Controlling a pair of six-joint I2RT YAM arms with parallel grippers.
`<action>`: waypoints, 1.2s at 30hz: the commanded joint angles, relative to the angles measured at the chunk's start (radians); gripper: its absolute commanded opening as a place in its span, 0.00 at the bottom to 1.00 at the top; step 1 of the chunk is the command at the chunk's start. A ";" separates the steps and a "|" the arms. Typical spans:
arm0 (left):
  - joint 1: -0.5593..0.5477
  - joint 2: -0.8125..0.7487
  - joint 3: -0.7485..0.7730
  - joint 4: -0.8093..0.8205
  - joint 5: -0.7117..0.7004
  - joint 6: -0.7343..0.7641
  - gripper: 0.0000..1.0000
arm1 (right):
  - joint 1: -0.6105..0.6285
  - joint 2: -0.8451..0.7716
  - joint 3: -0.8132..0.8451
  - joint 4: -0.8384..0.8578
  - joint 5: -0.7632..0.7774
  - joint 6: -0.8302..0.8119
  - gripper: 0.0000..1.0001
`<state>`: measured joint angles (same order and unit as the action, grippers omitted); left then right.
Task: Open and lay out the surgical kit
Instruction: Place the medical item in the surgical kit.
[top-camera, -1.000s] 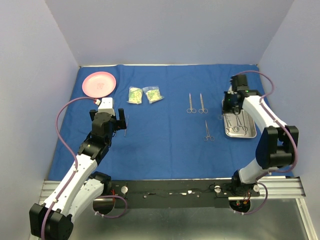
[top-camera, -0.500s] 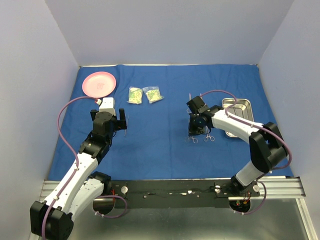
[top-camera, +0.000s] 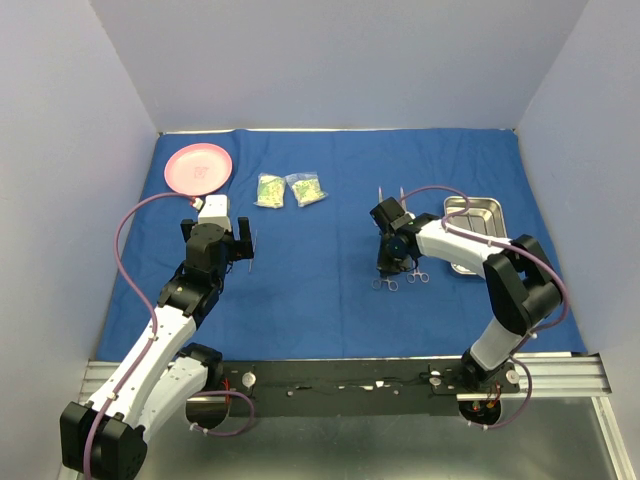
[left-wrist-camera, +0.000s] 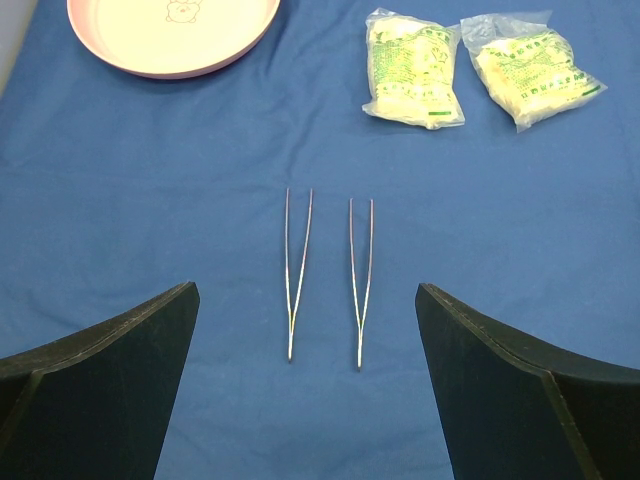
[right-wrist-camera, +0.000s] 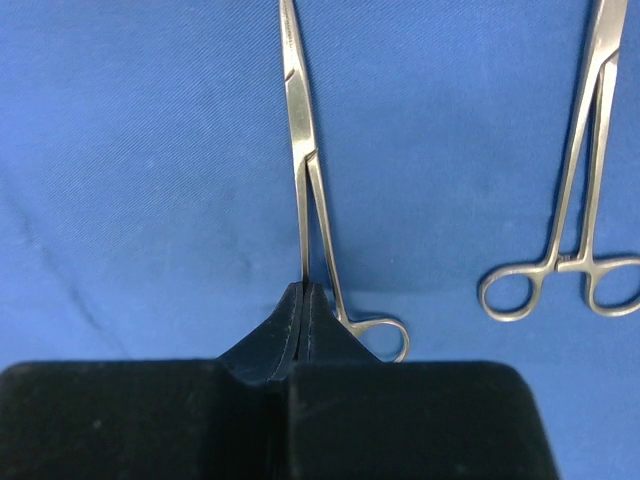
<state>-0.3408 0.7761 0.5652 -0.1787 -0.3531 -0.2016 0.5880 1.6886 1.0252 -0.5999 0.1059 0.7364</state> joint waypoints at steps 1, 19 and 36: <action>-0.003 -0.014 0.002 0.022 0.008 0.001 0.99 | 0.004 0.028 0.003 0.032 0.052 -0.051 0.01; -0.003 -0.023 0.004 0.024 0.009 0.002 0.98 | 0.004 0.068 0.061 0.025 0.081 -0.135 0.01; -0.003 -0.023 0.001 0.025 0.014 0.004 0.98 | 0.004 0.025 0.107 -0.017 0.067 -0.132 0.39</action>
<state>-0.3408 0.7666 0.5652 -0.1787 -0.3519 -0.2016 0.5884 1.7447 1.0786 -0.5896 0.1455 0.6086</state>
